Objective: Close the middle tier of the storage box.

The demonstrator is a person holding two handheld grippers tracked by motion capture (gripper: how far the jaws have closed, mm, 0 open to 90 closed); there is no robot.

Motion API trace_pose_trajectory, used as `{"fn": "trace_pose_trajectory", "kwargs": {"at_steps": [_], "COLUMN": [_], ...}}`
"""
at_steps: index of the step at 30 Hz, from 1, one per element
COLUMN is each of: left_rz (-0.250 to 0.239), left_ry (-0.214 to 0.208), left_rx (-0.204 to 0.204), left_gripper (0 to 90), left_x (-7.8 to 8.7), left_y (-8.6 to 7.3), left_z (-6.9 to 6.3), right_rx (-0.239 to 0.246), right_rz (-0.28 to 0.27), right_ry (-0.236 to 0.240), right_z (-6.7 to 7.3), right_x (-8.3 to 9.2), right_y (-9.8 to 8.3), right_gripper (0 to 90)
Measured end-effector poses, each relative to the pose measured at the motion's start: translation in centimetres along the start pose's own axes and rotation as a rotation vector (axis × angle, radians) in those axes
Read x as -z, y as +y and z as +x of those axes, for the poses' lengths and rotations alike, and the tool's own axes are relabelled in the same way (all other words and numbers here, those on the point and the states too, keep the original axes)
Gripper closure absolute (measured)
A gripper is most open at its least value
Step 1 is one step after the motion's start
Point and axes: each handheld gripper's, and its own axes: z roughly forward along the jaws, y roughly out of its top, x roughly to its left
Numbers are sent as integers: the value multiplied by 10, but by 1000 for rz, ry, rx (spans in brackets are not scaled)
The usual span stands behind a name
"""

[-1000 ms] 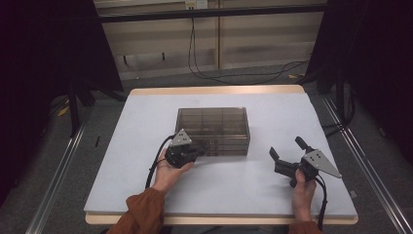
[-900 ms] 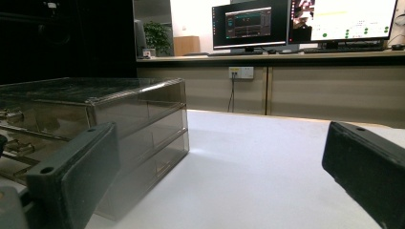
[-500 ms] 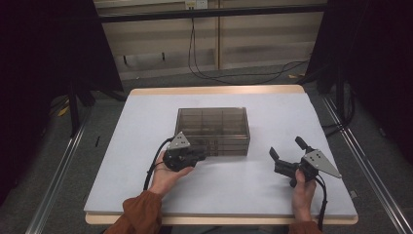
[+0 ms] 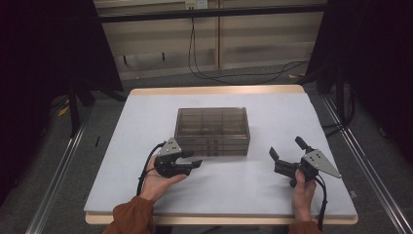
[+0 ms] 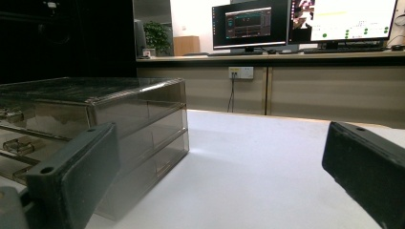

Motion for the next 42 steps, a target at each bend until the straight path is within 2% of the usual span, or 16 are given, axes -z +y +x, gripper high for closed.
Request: {"fn": "trace_pose_trajectory", "kwargs": {"at_steps": [5,7,8,9,11,20,21,22,23,27,30,32,34,37,40,42], "left_rz": [-9,-15,-16,-9,-4,-18,-23,-28,-36,-45,-36,-36,-38,-31,-41,-28], "left_ry": [17,34,50,69,88,107,126,150,157,168,162,158,152,164,171,196], "left_rx": [5,2,12,12,6,60,81,122,135,150,114,112,126,121,149,164], "left_gripper": [336,309,231,231,173,58,37,27,26,26,26,26,25,25,25,25], "left_x": [9,13,15,18,22,39,41,45,47,53,62,65,68,74,80,85], "left_y": [-4,-5,-5,-6,-7,-13,-15,-17,-19,-24,-33,-35,-40,-45,-49,-52], "left_z": [-1,-1,-2,-2,-1,4,5,8,11,16,20,21,23,25,27,31], "right_rx": [2,2,2,2,2,5,3,2,2,4,4,5,3,5,6,6], "right_rz": [-1,-1,-1,-1,-2,1,-2,-2,0,0,2,-1,1,0,-1,-1], "right_ry": [-1,-1,-1,-1,-1,-2,-1,-1,-4,-2,-1,-2,-2,-2,-2,-2], "right_z": [0,0,0,0,0,0,0,0,0,0,0,0,0,0,0,0], "right_x": [0,0,0,0,0,0,0,0,0,0,1,0,0,0,0,0], "right_y": [0,0,0,0,0,0,0,0,0,0,0,0,0,0,0,0], "right_gripper": [0,0,0,0,0,0,0,0,0,0,0,0,0,0,0,0]}}
